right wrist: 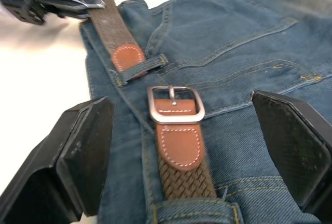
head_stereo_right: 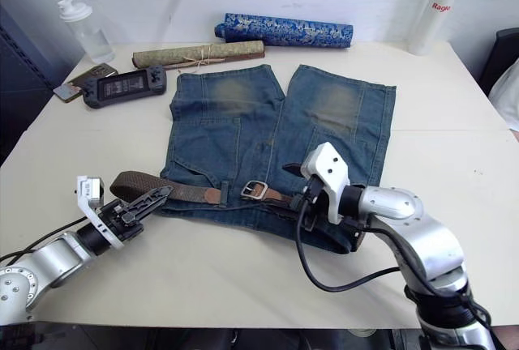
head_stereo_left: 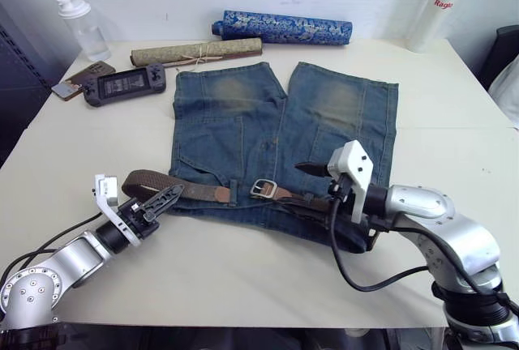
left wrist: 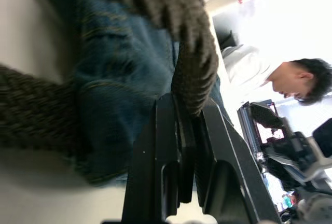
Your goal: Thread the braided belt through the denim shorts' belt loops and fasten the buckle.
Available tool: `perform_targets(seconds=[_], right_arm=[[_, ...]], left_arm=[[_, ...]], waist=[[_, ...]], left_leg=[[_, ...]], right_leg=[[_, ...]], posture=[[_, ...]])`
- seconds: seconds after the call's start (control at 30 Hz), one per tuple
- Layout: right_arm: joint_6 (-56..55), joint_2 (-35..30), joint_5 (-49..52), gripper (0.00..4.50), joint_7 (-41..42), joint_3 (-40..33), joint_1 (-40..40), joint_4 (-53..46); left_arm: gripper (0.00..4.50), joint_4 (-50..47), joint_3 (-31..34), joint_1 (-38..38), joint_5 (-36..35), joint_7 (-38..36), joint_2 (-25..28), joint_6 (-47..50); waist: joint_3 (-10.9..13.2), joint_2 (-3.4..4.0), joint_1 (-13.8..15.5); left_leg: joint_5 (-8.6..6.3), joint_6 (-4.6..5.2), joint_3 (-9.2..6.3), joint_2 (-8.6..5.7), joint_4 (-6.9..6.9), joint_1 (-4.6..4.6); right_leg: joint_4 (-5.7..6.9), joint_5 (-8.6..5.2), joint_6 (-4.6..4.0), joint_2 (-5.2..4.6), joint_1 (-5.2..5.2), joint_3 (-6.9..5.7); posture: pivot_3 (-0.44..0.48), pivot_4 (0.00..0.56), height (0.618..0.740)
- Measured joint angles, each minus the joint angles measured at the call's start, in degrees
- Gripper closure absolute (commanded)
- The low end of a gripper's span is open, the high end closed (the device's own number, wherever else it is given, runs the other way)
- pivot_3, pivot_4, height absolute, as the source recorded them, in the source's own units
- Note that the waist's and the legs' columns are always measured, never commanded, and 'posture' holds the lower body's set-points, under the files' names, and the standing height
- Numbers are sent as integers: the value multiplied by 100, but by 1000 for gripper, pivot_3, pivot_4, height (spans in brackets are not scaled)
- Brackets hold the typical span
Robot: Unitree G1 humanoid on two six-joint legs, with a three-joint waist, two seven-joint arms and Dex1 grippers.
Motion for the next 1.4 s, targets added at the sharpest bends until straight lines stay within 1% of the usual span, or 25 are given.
perform_targets(seconds=[0.2,0.4,0.53,0.7,0.73,0.8,0.83,0.87,0.97,1.0,1.03,1.07,1.13,1.2,1.23,1.3,1.4], right_arm=[[62,-400,268,18,175,-41,273,-114],[-24,-534,351,18,217,-63,404,-197],[-30,-581,420,18,172,-88,467,-216],[-34,-635,477,18,147,-170,507,-241],[-37,-654,475,18,152,-167,513,-241],[-89,-802,425,18,198,-159,539,-239],[-183,-869,352,18,243,-151,547,-235],[-251,-879,303,18,264,-141,563,-234],[-416,-899,189,18,278,-60,592,-232],[-553,-917,64,18,277,15,627,-233],[-709,-919,-89,18,268,106,660,-232],[-920,-919,-292,18,237,209,672,-231],[-1475,-923,-811,18,164,405,708,-225],[-1984,-925,-1216,18,115,553,763,-213],[-2534,-922,-1625,18,59,706,865,-196],[-3222,-886,-2105,18,-5,910,1000,-114],[-4045,-828,-2624,18,-64,1109,1142,69]], left_arm=[[4500,279,-205,-510,519,-180,-137,71],[4500,313,-454,-945,887,-347,-313,299],[4500,312,-636,-1108,1153,-603,-316,464],[4500,313,-918,-1375,1712,-1057,-178,594],[4500,315,-1013,-1447,1867,-1202,-111,607],[4500,481,-1457,-1795,2519,-1842,232,580],[4500,674,-1658,-2054,2859,-2178,299,527],[4500,836,-1811,-2244,3112,-2463,305,480],[4500,1105,-2076,-2570,3561,-2982,295,392],[4500,1186,-2156,-2682,3713,-3144,264,379],[4500,1193,-2211,-2754,3828,-3277,208,364],[4500,1192,-2256,-2787,3919,-3386,157,346],[4500,1191,-2340,-2836,4073,-3571,39,327],[4500,1189,-2371,-2859,4128,-3675,-59,337],[4500,1176,-2379,-2863,4176,-3763,-97,366],[4500,1174,-2375,-2862,4266,-3838,-104,383],[4500,1175,-2356,-2863,4357,-3887,-135,406]], waist=[[1,0,84],[1,0,107],[1,0,108],[1,0,111],[1,0,111],[3,0,112],[5,3,115],[5,3,113],[5,2,108],[5,2,105],[5,2,101],[5,2,96],[5,2,96],[5,2,95],[5,2,103],[5,2,102],[5,2,99]], left_leg=[[0,0,0,-7,-5,0],[1,1,0,-9,-6,1],[1,1,0,-9,-7,1],[1,1,4,-12,-7,1],[1,1,6,-15,-8,1],[1,1,16,-17,-13,2],[1,1,17,-18,-15,1],[2,1,16,-17,-22,3],[4,2,12,-16,-36,2],[6,1,11,-16,-45,3],[8,1,8,-16,-54,3],[11,0,5,-18,-64,7],[37,-32,4,-18,-77,8],[39,-35,5,-18,-82,8],[40,-35,5,-18,-84,7],[40,-35,7,-19,-84,7],[42,-33,11,-21,-80,8]], right_leg=[[-26,12,15,4,7,-1],[-36,21,29,3,11,2],[-37,23,33,3,11,2],[-39,24,34,4,12,1],[-41,24,34,4,13,0],[-47,25,35,6,17,-6],[-52,26,36,6,18,-9],[-60,30,43,7,21,-10],[-76,40,59,8,21,-8],[-83,48,75,7,21,-7],[-90,81,138,7,21,-5],[-97,88,151,6,21,-2],[-109,90,155,5,20,-3],[-112,90,155,6,20,-4],[-114,89,154,6,20,-5],[-116,89,154,5,21,-4],[-114,90,156,4,22,-2]], posture=[[0,150,637],[0,150,637],[0,150,637],[0,150,637],[0,150,637],[0,150,637],[0,150,637],[0,150,637],[0,150,637],[0,150,637],[0,150,637],[0,150,637],[0,150,637],[0,150,637],[0,150,637],[0,150,637],[0,150,637]])
